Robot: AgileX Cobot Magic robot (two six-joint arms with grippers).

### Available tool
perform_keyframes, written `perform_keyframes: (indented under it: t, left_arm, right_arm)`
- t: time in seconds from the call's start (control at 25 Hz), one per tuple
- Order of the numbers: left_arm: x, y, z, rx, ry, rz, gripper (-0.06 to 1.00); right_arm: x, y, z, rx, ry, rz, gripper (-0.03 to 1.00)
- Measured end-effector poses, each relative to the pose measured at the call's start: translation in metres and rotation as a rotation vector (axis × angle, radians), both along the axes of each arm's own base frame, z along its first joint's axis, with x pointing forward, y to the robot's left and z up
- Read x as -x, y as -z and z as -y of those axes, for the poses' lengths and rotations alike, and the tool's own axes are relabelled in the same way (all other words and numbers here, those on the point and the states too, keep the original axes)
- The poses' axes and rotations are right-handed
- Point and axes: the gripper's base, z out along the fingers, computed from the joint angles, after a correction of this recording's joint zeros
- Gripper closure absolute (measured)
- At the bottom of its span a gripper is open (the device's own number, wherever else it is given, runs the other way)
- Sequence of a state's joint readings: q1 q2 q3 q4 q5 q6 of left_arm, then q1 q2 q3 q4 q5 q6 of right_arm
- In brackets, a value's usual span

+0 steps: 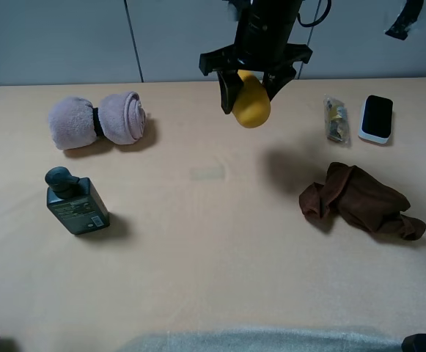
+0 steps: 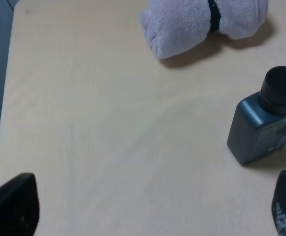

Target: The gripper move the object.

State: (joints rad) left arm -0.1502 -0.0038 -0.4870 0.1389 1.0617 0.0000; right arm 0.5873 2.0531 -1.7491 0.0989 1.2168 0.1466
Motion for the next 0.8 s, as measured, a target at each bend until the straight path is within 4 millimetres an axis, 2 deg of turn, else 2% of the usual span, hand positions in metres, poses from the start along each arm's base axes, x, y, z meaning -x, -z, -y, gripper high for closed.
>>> perform_keyframes:
  t: [0.2,0.52,0.8]
  left_arm:
    - [0.0,0.0,0.0,0.0,0.0,0.0,0.01]
    - [0.0,0.0,0.0,0.0,0.0,0.0,0.01]
    - [0.0,0.0,0.0,0.0,0.0,0.0,0.01]
  right_arm:
    - [0.018,0.006,0.0,0.032,-0.028,-0.023,0.51]
    - [0.045,0.014,0.02,0.022,-0.015,0.009,0.51]
    - [0.068,0.034,0.037,0.032,0.001,-0.007,0.51]
